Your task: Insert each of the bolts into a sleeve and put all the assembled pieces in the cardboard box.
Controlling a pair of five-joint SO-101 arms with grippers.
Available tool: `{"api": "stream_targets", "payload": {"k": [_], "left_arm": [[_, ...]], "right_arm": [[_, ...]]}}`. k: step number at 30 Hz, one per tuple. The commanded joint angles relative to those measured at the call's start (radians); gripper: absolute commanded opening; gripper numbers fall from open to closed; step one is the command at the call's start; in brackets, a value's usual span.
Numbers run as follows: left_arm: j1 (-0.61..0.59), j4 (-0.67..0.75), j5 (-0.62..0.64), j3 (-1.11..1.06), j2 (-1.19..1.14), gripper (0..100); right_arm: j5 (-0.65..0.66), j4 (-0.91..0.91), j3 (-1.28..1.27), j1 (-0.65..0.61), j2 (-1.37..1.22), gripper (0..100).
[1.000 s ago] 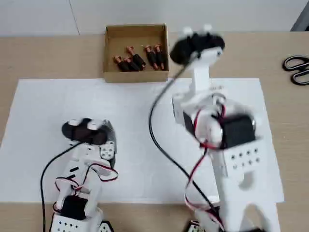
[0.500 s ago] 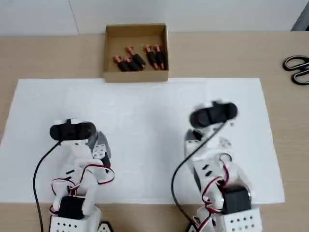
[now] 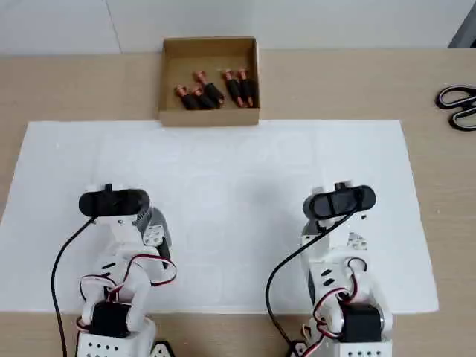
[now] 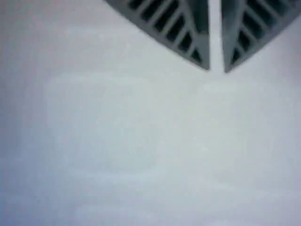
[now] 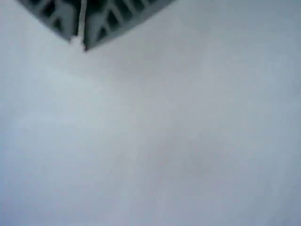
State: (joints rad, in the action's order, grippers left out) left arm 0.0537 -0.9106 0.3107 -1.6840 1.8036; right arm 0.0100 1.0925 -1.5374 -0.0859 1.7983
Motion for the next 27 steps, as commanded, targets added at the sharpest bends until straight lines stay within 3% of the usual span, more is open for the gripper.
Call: {"api": "stream_targets", "payload": {"k": [1,27], "left_arm": [[-0.005,-0.006,0.005,0.004,0.011,1],[-0.005,-0.006,0.005,0.004,0.012,1]], "right_arm": [[-0.044,0.002,-0.034,0.008,0.016,0.4],[-0.043,0.001,-0.098,0.007,0.018,0.5]]}}
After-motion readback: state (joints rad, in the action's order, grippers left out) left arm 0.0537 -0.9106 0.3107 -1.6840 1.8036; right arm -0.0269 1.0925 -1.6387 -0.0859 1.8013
